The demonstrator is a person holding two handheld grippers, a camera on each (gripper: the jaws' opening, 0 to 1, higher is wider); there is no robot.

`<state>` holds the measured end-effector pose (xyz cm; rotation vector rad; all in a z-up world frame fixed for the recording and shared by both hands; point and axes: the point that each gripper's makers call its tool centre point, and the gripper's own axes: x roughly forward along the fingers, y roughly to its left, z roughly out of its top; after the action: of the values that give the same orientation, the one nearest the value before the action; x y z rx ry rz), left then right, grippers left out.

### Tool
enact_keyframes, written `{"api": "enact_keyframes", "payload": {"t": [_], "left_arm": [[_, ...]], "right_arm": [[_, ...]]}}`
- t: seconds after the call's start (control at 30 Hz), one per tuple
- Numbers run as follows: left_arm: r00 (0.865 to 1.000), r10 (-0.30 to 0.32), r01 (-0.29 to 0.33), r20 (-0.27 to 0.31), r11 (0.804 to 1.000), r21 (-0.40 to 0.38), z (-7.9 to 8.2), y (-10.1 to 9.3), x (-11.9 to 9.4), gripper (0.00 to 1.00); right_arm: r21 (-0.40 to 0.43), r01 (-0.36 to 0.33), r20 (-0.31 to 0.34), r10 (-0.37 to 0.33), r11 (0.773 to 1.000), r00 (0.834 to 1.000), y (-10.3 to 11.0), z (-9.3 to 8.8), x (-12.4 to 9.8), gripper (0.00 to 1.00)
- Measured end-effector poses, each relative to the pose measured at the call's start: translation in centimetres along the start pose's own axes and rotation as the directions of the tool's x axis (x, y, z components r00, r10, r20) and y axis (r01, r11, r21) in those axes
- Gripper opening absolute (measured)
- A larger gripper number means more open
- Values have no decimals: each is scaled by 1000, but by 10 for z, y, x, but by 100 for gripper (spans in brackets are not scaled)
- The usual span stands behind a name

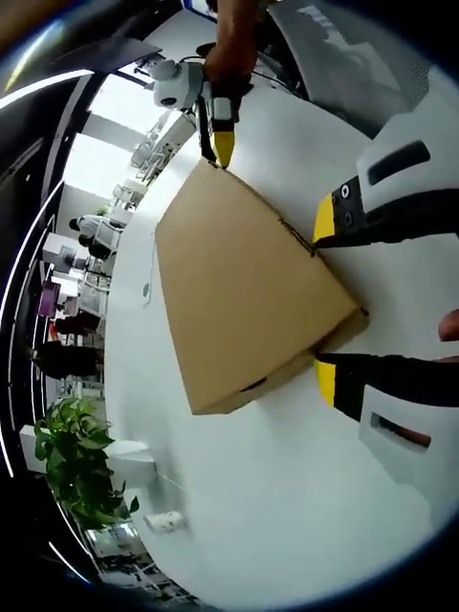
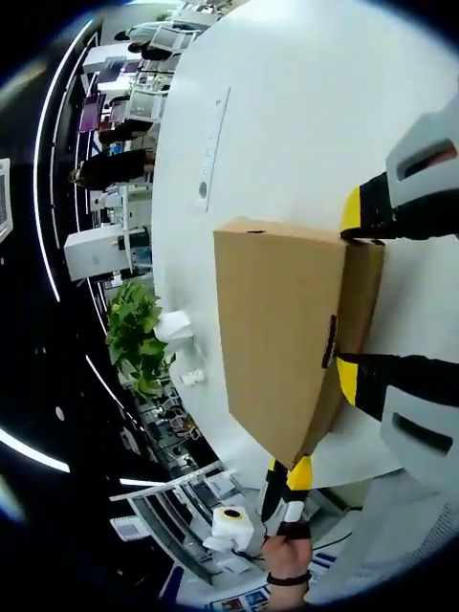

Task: Operate the shoe box by opening the lid, removing the specified soft item, and placing it in the target area until the item is outside and the box remains undamaged.

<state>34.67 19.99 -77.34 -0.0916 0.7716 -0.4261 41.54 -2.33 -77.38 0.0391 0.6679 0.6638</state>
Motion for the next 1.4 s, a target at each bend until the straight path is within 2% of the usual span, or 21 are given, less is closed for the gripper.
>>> {"api": "enact_keyframes", "payload": {"t": [0.43,0.77,1.4], "left_arm": [[1000,10,-10,27,1000,-13,8,3,-7,42],[998,14,-13,61,1000,-8,21,1,-19,41],[996,9,-14,88,998,54,37,-2,-29,39]], "right_arm": [[23,-6,15,5,1000,1000,2,9,-6,41],[32,-8,49,6,999,999,4,24,-12,38],[31,4,94,-7,999,996,3,49,-18,36]]}}
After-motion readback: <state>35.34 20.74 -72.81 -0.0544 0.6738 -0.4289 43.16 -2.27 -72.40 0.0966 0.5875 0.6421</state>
